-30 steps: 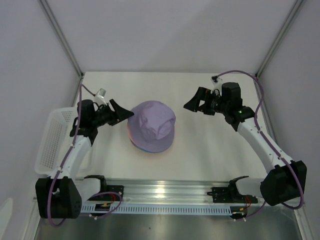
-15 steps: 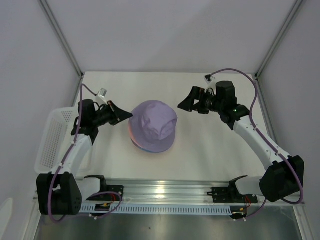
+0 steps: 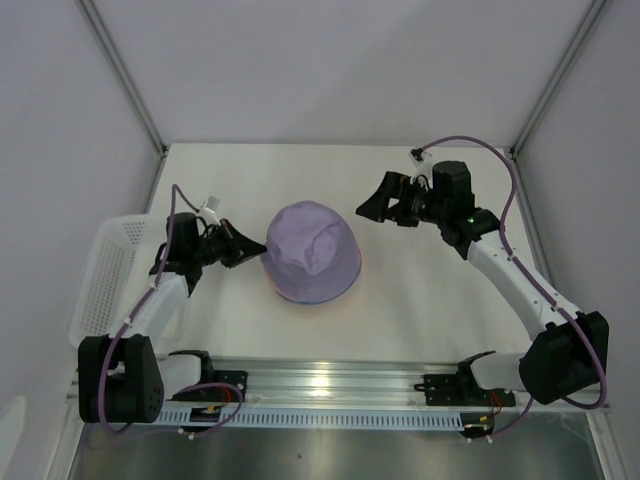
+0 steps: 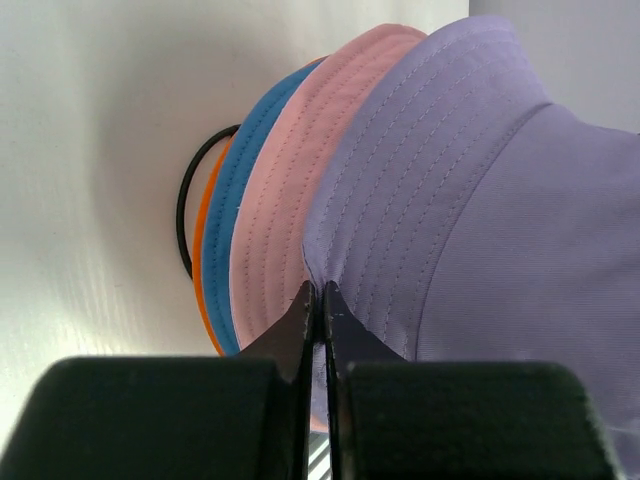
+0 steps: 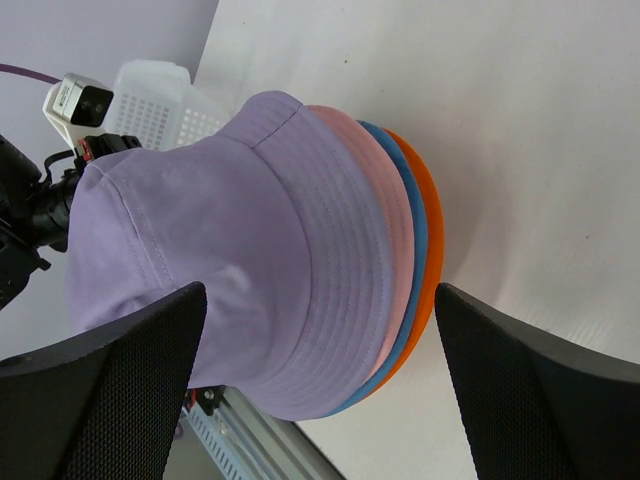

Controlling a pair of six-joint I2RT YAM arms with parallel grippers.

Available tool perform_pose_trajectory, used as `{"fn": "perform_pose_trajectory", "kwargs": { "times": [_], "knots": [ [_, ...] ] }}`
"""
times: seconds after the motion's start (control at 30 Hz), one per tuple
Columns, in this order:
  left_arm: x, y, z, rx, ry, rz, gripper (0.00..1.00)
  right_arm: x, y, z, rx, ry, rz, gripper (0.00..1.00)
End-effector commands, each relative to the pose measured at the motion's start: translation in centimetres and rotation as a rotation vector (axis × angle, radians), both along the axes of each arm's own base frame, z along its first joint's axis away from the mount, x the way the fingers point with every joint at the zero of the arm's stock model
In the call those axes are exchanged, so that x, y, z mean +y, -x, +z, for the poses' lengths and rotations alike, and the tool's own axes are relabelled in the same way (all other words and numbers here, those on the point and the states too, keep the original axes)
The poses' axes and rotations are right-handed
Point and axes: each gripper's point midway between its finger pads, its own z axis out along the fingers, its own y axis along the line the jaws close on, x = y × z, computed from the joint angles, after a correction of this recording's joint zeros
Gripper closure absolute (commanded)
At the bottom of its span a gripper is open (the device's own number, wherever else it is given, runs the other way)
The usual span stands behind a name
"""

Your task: Stack the hats

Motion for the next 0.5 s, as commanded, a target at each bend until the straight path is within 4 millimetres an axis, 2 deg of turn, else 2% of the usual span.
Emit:
{"fn": "perform_pose_trajectory", "kwargs": {
  "times": [0.0, 0.07, 0.1, 0.13, 0.2, 0.23, 0.27, 0.3, 0.33, 0.37, 0.4, 0.43, 0.47],
  "knots": [
    [0.8, -0.1, -1.2, 0.01, -0.067, 0.042, 0.99, 0.4, -0.9, 1.7, -0.058, -0.014, -0.002, 0.01],
    [0.8, -0.2, -1.2, 0.013, -0.065, 0.041, 0.99, 0.5, -0.9, 1.4, -0.05, -0.012, -0.001, 0.0],
    [-0.1, 0.1, -1.2, 0.015, -0.065, 0.01, 0.99, 0.5, -0.9, 1.3, -0.049, -0.01, 0.002, 0.0],
    [-0.1, 0.0, -0.7, 0.0, -0.072, 0.002, 0.99, 0.4, -0.9, 1.3, -0.05, -0.007, 0.0, 0.0],
    [0.1, 0.2, -0.6, 0.015, -0.091, 0.004, 0.89, 0.2, -1.0, 0.9, -0.049, 0.019, -0.008, 0.0],
    [0.4, -0.3, 0.9, -0.029, -0.117, 0.012, 0.67, 0.0, -1.1, 1.0, -0.058, 0.029, -0.015, 0.01],
    [0.6, -0.2, 1.2, -0.033, -0.134, 0.017, 0.54, -0.3, -1.2, 1.0, -0.076, 0.052, -0.016, 0.01],
    [0.9, 0.1, 2.1, -0.025, -0.155, 0.022, 0.34, -0.8, -1.4, 0.7, -0.076, 0.083, -0.038, 0.0],
    [1.7, -0.5, 4.1, -0.09, -0.205, 0.052, 0.28, -1.1, -1.7, 1.0, -0.092, 0.102, -0.051, 0.0],
    [2.2, -0.3, 4.7, -0.096, -0.235, 0.067, 0.21, -1.6, -2.1, 1.0, -0.095, 0.121, -0.064, 0.0],
    [2.7, 0.0, 6.3, -0.105, -0.265, 0.085, 0.06, -2.2, -2.4, 1.0, -0.099, 0.141, -0.077, 0.0],
    [3.7, -0.4, 9.0, -0.181, -0.317, 0.126, 0.01, -2.5, -2.9, 1.7, -0.11, 0.138, -0.09, 0.0],
    [4.2, -0.4, 11.2, -0.225, -0.345, 0.149, 0.01, -3.0, -3.4, 1.9, -0.106, 0.14, -0.105, 0.0]
  ]
}}
